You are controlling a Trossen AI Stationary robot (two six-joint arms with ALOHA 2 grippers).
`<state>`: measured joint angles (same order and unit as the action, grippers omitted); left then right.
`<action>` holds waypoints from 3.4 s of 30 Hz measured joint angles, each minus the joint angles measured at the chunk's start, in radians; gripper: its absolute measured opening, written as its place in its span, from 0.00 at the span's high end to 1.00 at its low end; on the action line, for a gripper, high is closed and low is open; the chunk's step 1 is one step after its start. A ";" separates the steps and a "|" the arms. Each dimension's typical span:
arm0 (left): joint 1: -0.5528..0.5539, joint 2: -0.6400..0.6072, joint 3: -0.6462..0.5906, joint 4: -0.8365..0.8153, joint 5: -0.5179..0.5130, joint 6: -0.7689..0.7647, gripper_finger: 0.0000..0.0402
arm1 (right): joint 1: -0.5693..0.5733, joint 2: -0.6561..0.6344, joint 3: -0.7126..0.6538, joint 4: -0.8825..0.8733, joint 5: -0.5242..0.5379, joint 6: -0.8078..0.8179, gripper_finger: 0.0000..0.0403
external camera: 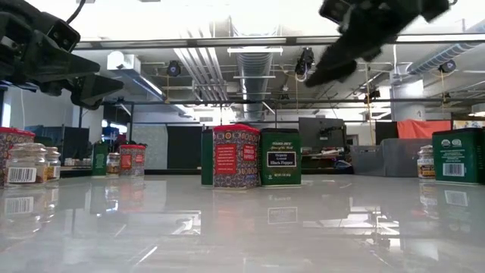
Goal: Sort spices by type
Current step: Put the green seasoning can into the black bin
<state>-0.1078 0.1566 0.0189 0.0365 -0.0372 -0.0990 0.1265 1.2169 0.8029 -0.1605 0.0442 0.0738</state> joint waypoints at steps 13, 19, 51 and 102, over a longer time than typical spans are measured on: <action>0.000 0.000 0.000 0.000 0.000 0.000 0.36 | -0.092 0.342 0.288 -0.262 -0.001 -0.244 0.22; 0.000 0.000 0.000 0.000 0.000 0.000 0.36 | -0.125 0.447 0.411 -0.363 -0.040 -0.295 0.25; 0.000 0.000 0.000 0.000 0.000 0.000 0.36 | -0.132 0.506 0.425 -0.354 -0.121 -0.124 0.55; 0.000 0.000 0.000 0.000 0.000 0.000 0.36 | -0.843 0.028 0.163 -0.689 0.389 0.458 0.67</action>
<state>-0.1078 0.1562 0.0193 0.0365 -0.0376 -0.0994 -0.7165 1.2446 0.9664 -0.8496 0.4331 0.5317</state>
